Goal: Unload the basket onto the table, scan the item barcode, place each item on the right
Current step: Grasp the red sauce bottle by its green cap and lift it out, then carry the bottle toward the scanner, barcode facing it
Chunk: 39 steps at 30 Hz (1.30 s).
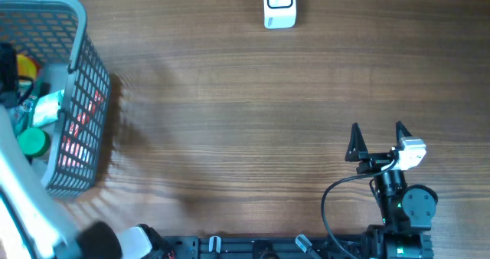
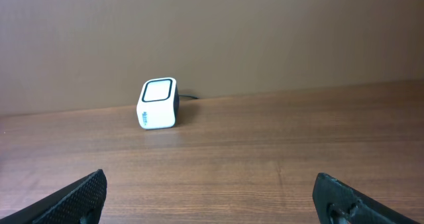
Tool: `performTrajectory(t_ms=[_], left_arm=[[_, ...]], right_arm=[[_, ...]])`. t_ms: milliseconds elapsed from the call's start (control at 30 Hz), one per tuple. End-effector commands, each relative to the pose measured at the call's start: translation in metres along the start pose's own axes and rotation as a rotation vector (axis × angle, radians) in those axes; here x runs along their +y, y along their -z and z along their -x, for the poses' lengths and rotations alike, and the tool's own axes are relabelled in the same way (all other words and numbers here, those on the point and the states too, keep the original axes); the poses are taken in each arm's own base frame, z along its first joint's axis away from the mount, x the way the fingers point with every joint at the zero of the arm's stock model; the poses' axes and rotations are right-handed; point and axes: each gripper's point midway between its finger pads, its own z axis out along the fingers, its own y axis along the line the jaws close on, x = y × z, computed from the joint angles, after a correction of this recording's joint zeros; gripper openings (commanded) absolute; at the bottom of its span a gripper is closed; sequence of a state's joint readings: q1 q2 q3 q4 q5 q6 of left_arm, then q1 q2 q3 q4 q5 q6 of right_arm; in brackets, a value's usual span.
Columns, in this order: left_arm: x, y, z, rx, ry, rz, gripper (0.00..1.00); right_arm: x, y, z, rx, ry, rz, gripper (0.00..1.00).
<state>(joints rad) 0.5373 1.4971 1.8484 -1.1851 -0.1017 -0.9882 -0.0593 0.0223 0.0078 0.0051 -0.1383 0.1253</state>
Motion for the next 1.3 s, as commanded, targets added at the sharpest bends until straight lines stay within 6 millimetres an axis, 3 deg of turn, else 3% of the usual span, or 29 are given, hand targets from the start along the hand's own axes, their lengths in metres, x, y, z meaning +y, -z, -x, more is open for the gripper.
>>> performTrajectory(t_ms=[0,233,300,433,567,767,1267], left_arm=[[-0.015,0.067,0.002,-0.025,-0.002,-0.2,0.31],[-0.032,0.15,-0.025,0.07,-0.034,-0.492,0.33],[-0.032,0.165,-0.039,0.13,-0.052,-0.543,0.32],[-0.022,0.175,-0.069,0.244,-0.089,-0.538,0.27],[-0.013,0.176,-0.103,0.361,-0.152,-0.496,0.29],[-0.016,0.167,-0.149,0.473,-0.287,-0.441,0.3],[-0.007,0.084,-0.303,0.607,-0.73,-0.079,0.32]], right_arm=[[0.002,0.0,0.0,0.0,0.018,0.011,1.0],[0.002,0.0,0.0,0.0,0.019,0.011,1.0],[0.002,0.0,0.0,0.0,0.018,0.011,1.0],[0.002,0.0,0.0,0.0,0.018,0.011,1.0],[0.002,0.0,0.0,0.0,0.018,0.011,1.0],[0.002,0.0,0.0,0.0,0.018,0.011,1.0],[0.002,0.0,0.0,0.0,0.018,0.011,1.0]])
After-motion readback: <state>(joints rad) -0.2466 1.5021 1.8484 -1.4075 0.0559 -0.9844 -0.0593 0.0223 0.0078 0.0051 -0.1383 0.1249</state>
